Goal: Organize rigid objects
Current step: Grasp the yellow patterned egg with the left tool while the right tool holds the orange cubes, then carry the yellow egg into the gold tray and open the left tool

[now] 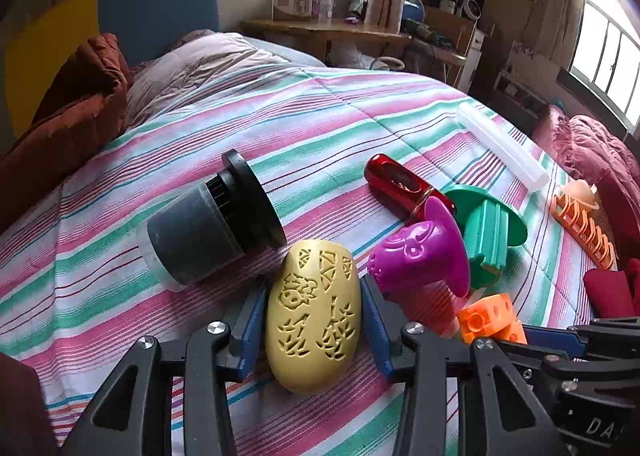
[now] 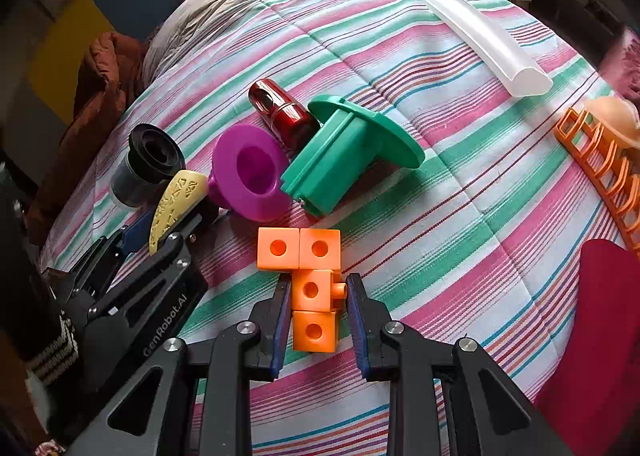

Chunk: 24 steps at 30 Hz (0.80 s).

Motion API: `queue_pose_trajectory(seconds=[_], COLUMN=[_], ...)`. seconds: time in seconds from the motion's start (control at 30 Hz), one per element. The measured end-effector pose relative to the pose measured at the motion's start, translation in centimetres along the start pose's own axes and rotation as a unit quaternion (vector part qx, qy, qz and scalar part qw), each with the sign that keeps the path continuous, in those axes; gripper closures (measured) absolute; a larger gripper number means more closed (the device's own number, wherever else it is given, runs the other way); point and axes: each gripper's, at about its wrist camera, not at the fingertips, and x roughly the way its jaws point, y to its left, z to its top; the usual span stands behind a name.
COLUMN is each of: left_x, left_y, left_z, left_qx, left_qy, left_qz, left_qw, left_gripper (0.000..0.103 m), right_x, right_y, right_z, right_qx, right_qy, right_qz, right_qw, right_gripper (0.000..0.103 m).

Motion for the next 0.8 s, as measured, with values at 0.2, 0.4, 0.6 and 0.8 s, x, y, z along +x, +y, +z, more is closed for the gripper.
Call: queue_pose_trajectory(seconds=[0.2,0.4,0.6,0.8], left_x=[-0.7,-2.4,-4.7,-7.6], left_y=[0.2,-0.3,0.0,-0.2], left_z=[-0.9,-2.9,-5.1,-7.5], left_qx=[-0.007,-0.004,-0.028,-0.038], left_qy=[-0.011,-0.017,-0.026,-0.046], left_qz=[0.021,0.041,0.048,0.048], left_qw=[0.9997,0.9990,0.9981,0.9971], left_gripper=[0.058,0.058,0.058,0.058], right_x=[0.3,0.3,0.3,-0.1], right_y=[1.1,1.8,2.7,4.5], right_z=[0.0,-0.2,0.0,-0.6], right_qx=[-0.010,-0.049,-0.072,-0.123], right_qy=[-0.001,0.001,-0.002,-0.011], right_qz=[-0.008,-0.016,0.002,0.013], right_qw=[1.000,0.999,0.997,0.992], right_gripper=[0.076,0.076,0.076,0.076])
